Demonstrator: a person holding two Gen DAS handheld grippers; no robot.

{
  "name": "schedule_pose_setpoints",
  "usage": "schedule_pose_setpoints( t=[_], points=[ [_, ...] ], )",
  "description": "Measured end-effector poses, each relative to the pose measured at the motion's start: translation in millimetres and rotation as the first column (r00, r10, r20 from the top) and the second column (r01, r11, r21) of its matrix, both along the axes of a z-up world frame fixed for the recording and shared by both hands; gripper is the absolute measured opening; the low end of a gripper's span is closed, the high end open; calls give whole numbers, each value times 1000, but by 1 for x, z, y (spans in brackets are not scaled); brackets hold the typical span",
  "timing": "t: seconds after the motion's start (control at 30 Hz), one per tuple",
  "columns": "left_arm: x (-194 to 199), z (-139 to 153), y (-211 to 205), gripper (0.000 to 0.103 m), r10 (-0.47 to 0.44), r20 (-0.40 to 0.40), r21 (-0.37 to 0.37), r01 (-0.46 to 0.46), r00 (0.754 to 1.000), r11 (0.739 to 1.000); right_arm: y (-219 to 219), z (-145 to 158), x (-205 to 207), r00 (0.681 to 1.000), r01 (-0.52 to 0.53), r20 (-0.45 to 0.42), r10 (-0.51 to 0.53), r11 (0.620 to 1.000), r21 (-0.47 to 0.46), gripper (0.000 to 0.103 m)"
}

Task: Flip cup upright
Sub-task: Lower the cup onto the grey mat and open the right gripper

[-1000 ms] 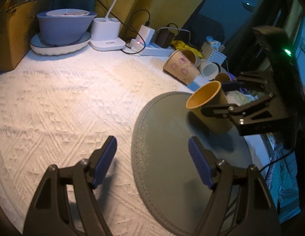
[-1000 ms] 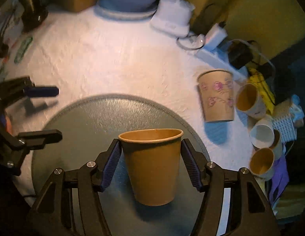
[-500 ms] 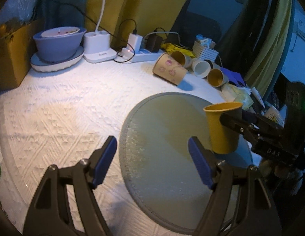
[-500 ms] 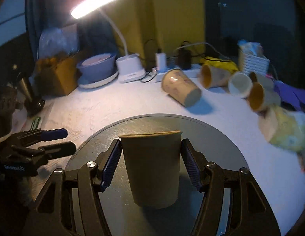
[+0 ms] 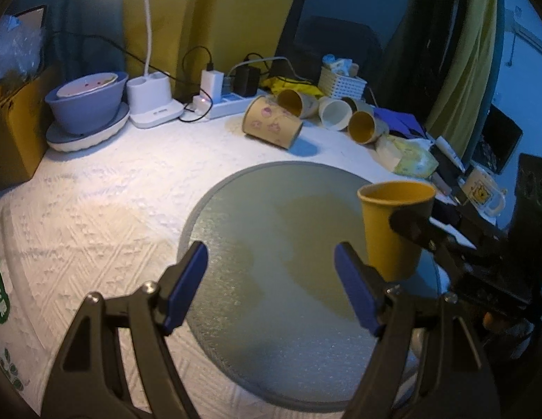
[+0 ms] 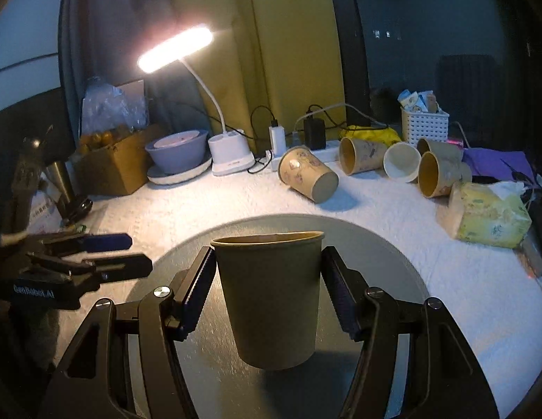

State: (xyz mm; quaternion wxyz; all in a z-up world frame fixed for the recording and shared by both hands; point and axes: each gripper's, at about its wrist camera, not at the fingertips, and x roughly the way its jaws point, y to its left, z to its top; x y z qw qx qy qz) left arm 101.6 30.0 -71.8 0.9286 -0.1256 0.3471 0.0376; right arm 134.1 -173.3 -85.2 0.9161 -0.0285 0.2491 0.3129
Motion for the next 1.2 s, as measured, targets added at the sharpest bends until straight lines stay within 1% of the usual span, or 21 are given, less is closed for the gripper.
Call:
schedule_pose_setpoints(
  t=[0.07,0.17,0.3,0.37,0.47,0.57,0.63,0.7,0.87,1.03,1.2],
  points=[
    [5,-3,-3,76,-7,-8,4,7,1000,1000,-4,-2,-8,1000,-24,-2,25,1000,12,65],
    [15,-7,-4,76,-23,-17,-11,23,1000,1000,-7,-1,-17,998,-58,-1,58,998,12,65],
    [26,-6,-8,76,-68,-2,-65,68,998,996,-9,5,-26,994,-105,8,105,994,1,65],
    [29,-5,-10,76,-101,8,-106,102,995,989,-10,7,-30,993,-118,16,118,993,-7,65],
    [37,-8,-11,76,-132,-8,-161,129,991,979,-13,11,-33,990,-134,30,135,991,-13,65],
    [36,-7,-9,76,-144,2,-182,142,990,973,-15,15,-35,988,-153,36,153,988,-13,65],
    [34,-4,-8,76,-160,23,-199,161,987,967,-14,16,-38,985,-169,36,170,985,-30,65],
    [31,0,-7,76,-166,43,-199,171,985,965,-10,15,-41,983,-176,40,178,983,-54,65],
    [26,5,-4,76,-173,64,-199,182,983,963,-7,14,-40,982,-180,39,183,981,-79,65],
    [24,1,-5,76,-183,55,-180,190,982,965,-5,10,-35,986,-157,40,162,982,-105,65],
    [21,-2,-2,76,-162,39,-153,166,986,974,-4,-5,-24,994,-105,27,110,983,-150,65]
  ],
)
